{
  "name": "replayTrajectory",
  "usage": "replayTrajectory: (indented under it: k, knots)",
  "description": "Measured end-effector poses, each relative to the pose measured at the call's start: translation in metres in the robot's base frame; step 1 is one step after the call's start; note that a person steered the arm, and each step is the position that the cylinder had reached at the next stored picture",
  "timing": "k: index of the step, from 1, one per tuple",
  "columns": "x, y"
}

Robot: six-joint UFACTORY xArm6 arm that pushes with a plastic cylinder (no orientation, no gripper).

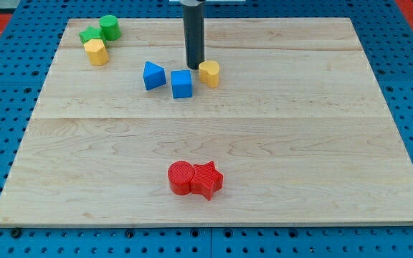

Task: Push the yellow heart above the blue triangle

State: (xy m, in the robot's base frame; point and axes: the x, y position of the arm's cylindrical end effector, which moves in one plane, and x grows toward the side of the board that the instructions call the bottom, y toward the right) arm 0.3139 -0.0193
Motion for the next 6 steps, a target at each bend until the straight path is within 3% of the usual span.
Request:
replayTrajectory:
  k: [1, 2, 3, 4, 5, 6]
  knots:
    - [-0.01, 0.073]
    - [0.022, 0.11]
    - [0.061, 0.096]
    - [0.061, 0.051]
    - [0.031, 0.004]
    - [-0.007, 0.003]
